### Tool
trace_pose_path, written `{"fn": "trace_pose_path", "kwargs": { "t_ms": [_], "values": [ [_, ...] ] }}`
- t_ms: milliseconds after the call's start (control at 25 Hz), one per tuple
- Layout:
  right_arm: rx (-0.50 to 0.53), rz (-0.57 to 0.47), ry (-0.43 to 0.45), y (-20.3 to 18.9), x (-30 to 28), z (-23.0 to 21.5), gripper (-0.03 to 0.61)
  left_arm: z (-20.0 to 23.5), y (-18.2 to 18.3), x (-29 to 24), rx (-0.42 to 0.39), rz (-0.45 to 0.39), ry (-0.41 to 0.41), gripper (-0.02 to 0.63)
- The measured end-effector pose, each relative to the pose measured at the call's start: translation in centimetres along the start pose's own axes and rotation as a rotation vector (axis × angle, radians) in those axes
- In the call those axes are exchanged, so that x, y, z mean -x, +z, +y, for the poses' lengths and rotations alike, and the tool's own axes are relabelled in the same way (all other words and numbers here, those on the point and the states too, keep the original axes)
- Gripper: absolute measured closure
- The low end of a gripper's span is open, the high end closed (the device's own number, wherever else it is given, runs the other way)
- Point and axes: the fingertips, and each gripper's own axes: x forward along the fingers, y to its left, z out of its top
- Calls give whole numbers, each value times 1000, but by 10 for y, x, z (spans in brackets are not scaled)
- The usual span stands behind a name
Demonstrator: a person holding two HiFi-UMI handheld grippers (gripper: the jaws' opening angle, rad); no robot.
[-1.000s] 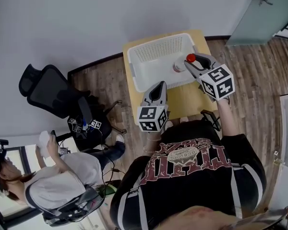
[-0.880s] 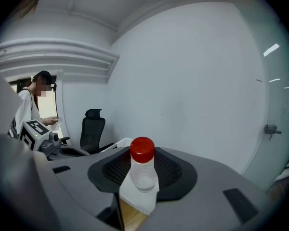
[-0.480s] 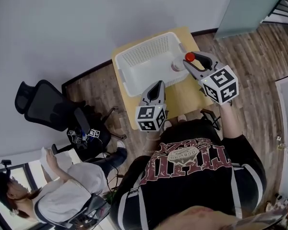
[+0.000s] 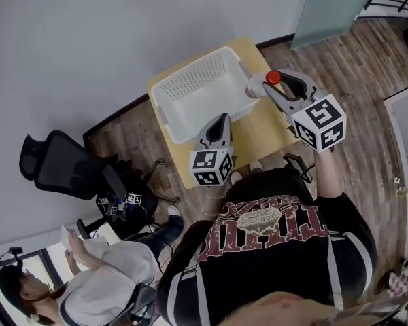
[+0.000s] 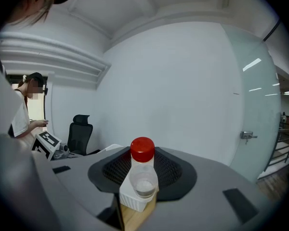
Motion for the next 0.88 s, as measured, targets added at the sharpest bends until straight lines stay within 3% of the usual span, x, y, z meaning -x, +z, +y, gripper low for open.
{"fn": "trace_pose_path", "kwargs": {
  "t_ms": [360,880],
  "values": [
    [-16,-16,-85,0,27,-24,423,-14,-2,-10,-9,12,-41,581],
    [-90,38,-140,-47,30,-51,425,-27,-9,-19,-21,46,-68,581]
  ]
}}
